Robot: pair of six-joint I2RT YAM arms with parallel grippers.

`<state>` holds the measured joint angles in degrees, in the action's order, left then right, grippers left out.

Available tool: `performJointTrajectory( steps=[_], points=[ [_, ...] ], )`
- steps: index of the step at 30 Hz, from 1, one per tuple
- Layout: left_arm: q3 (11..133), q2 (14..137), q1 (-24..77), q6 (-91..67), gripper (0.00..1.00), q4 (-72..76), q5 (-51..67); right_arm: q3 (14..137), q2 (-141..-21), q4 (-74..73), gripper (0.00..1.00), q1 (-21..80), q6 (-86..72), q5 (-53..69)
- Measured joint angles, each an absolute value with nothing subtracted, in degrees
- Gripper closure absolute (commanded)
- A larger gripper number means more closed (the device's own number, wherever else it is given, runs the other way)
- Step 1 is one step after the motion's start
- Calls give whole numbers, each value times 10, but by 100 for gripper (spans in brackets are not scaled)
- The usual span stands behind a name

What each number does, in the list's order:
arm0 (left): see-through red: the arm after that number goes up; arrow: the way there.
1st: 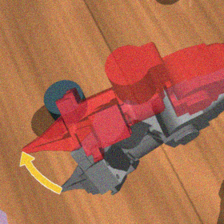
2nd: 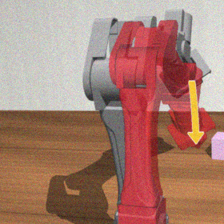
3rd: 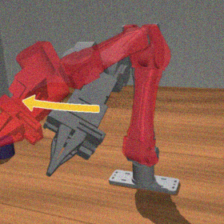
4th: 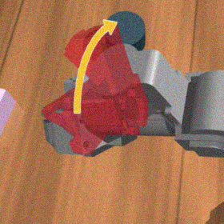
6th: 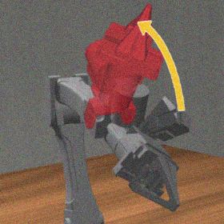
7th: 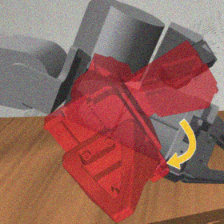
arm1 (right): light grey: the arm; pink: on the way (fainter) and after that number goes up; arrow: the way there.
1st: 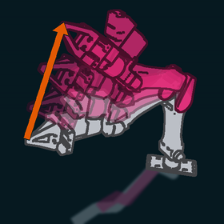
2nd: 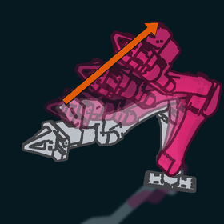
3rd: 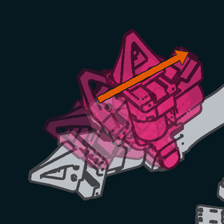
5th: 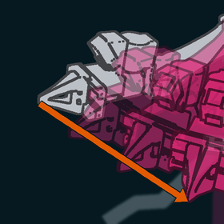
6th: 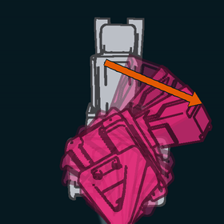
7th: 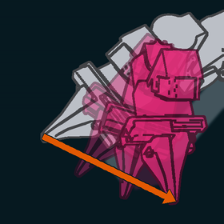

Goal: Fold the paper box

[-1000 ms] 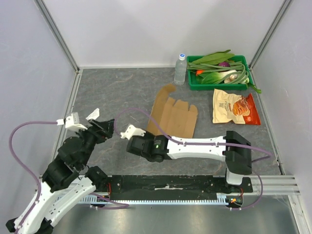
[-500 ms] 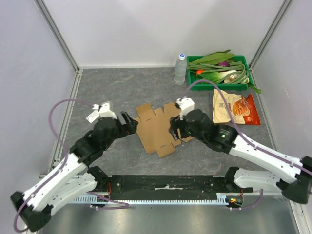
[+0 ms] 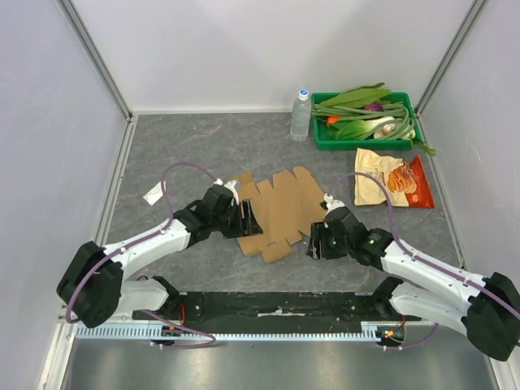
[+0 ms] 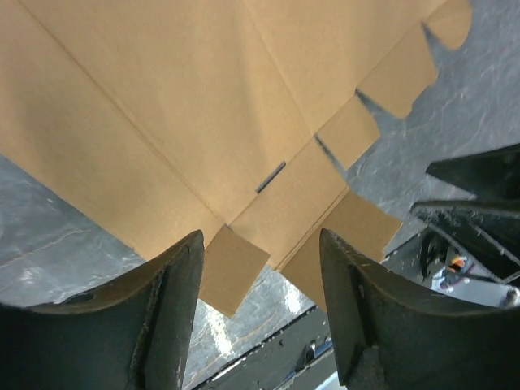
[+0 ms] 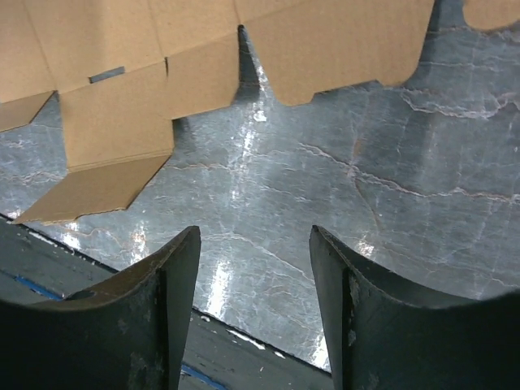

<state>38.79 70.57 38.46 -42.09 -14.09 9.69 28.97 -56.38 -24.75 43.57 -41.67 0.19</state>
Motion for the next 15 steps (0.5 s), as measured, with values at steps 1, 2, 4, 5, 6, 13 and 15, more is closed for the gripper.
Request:
performJointTrajectory(
  steps=[1,2,4,5,6,13,15],
  points=[
    [373,714,385,-422,40,-123,114,284,-563,-244,36,435,-420,0],
    [362,718,385,-425,42,-112,126,282,-563,-243,37,434,-422,-3],
    [331,724,390,-435,43,-78,149,278,-564,-239,38,432,-425,-11],
    [319,729,394,-440,41,-65,156,278,-566,-237,39,430,-425,-15],
    [312,732,399,-445,39,-55,159,278,-568,-233,39,428,-426,-18],
    [286,741,435,-469,34,-9,161,277,-601,-193,41,388,-420,-26],
    [277,734,435,-473,31,1,159,278,-619,-179,44,376,-410,-12]
  ],
)
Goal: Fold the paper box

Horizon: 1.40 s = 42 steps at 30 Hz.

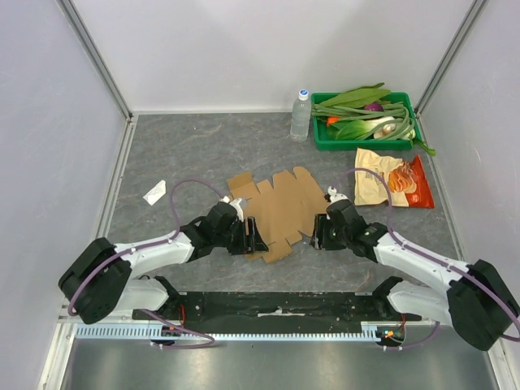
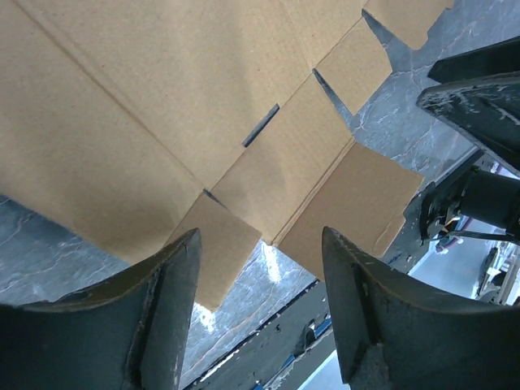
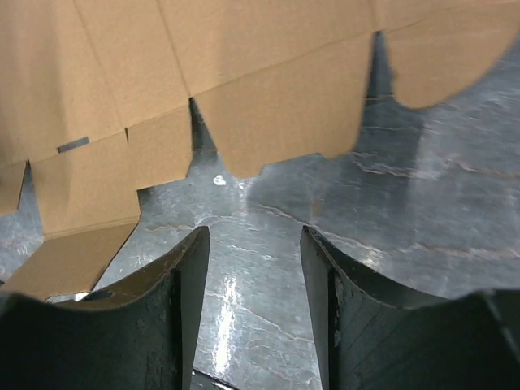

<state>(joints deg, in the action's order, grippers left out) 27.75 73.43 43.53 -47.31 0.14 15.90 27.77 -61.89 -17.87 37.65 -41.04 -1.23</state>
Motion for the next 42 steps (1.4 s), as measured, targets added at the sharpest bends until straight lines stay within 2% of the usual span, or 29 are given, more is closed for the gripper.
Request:
performJointTrajectory(
  steps=[6,10,12,16,20,28,31,32,36,39,40,42],
  points=[
    [251,635,435,-486,13,-31,114,278,-653,-146,40,374,-367,65],
    [207,514,435,-551,13,-52,70,278,-626,-136,39,374,-359,97],
    [164,455,435,-608,17,-55,59,278,-609,-132,39,375,-359,110],
    [78,430,435,-740,19,-17,61,280,-587,-128,39,380,-360,120],
    [57,452,436,-854,40,27,61,284,-587,-127,40,382,-360,121],
    [74,584,445,-1013,44,83,66,286,-573,-132,40,383,-361,116],
    [73,619,455,-1055,54,123,60,289,-554,-140,41,383,-361,109],
    [73,627,457,-1065,64,131,56,290,-551,-142,41,383,-360,106],
    [66,631,459,-1070,85,143,19,305,-552,-156,41,385,-350,100],
    [73,586,459,-1016,93,100,-20,330,-561,-180,35,392,-325,87],
    [81,566,459,-994,96,80,-32,349,-569,-192,26,402,-310,76],
    [110,517,459,-930,98,30,-59,393,-587,-216,13,421,-281,63]
  ],
)
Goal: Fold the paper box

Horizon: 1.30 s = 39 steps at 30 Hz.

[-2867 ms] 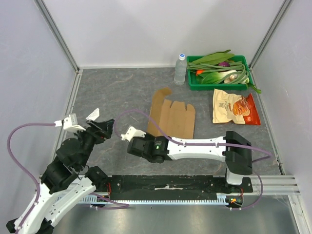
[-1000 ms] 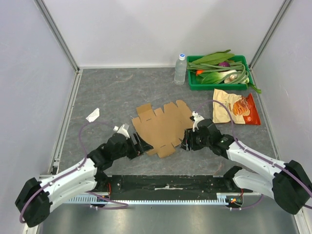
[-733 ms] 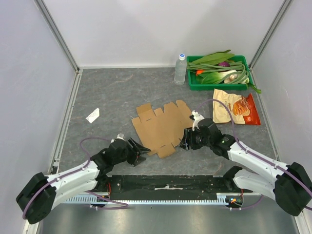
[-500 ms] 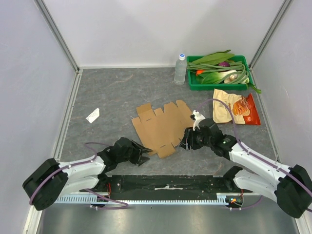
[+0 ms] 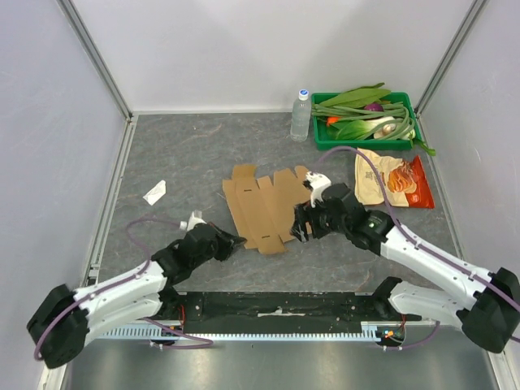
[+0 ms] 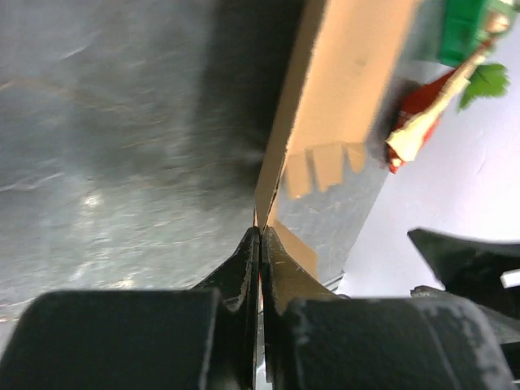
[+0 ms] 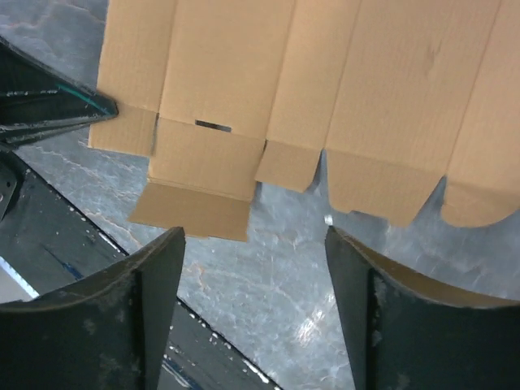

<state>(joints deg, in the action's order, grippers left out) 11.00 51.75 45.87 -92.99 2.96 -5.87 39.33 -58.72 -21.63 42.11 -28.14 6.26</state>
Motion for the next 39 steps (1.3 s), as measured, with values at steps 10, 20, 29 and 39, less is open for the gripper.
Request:
performJointTrajectory(
  steps=[10,20,29,39],
  points=[
    [303,299,459,-533,98,-181,-129,677,-684,-247,6,491,-85,53],
    [597,400,459,-295,98,-350,-66,878,-735,-255,3,491,55,106],
    [687,473,459,-256,98,-401,-8,854,-736,-265,6,491,7,100],
    [709,541,459,-229,98,-406,53,740,-656,-301,12,490,-25,26]
  ],
)
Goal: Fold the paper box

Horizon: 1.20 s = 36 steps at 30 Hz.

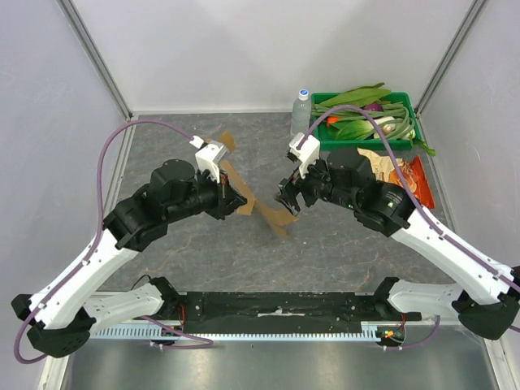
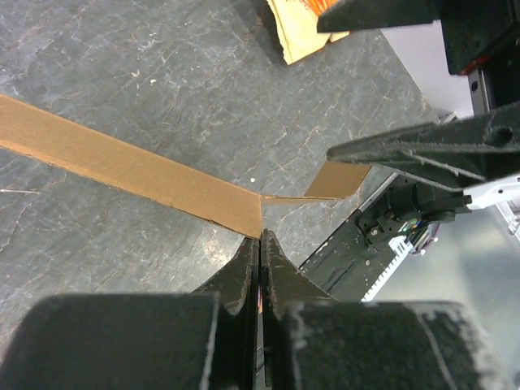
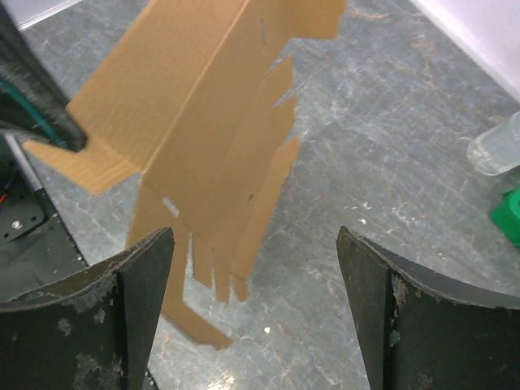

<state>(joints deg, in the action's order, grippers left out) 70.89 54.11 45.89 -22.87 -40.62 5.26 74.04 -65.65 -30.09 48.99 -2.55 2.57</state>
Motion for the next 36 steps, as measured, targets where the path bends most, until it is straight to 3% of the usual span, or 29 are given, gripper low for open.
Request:
performJointTrajectory(
  steps=[3,5,6,7,9,10,12,18,22,29,36],
  points=[
    [685,535,459,-238,96,-376,56,723,-642,-300,12,494,-41,46],
    [630,503,458,-257,82,-333,62,704,-633,-290,12,500,-58,58],
    [591,478,458,-274,73,-312,60,696,-630,-287,12,502,-67,63],
    [556,454,458,-291,53,-310,53,684,-627,-276,12,506,-80,69],
    [500,418,458,-333,36,-319,26,660,-623,-256,12,510,-108,80],
    [478,400,458,-364,20,-343,2,646,-621,-240,12,512,-123,85],
    [451,378,458,-416,5,-390,-41,618,-620,-216,12,512,-151,94],
    [409,325,458,-528,4,-487,-132,540,-647,-169,12,513,-218,70],
    [408,344,458,-550,8,-478,-154,526,-686,-166,17,504,-237,42],
    [370,449,428,-579,13,-371,-83,492,-763,-135,50,498,-248,52],
    [249,426,397,-748,19,-334,26,389,-778,-44,57,581,-352,40]
  ],
)
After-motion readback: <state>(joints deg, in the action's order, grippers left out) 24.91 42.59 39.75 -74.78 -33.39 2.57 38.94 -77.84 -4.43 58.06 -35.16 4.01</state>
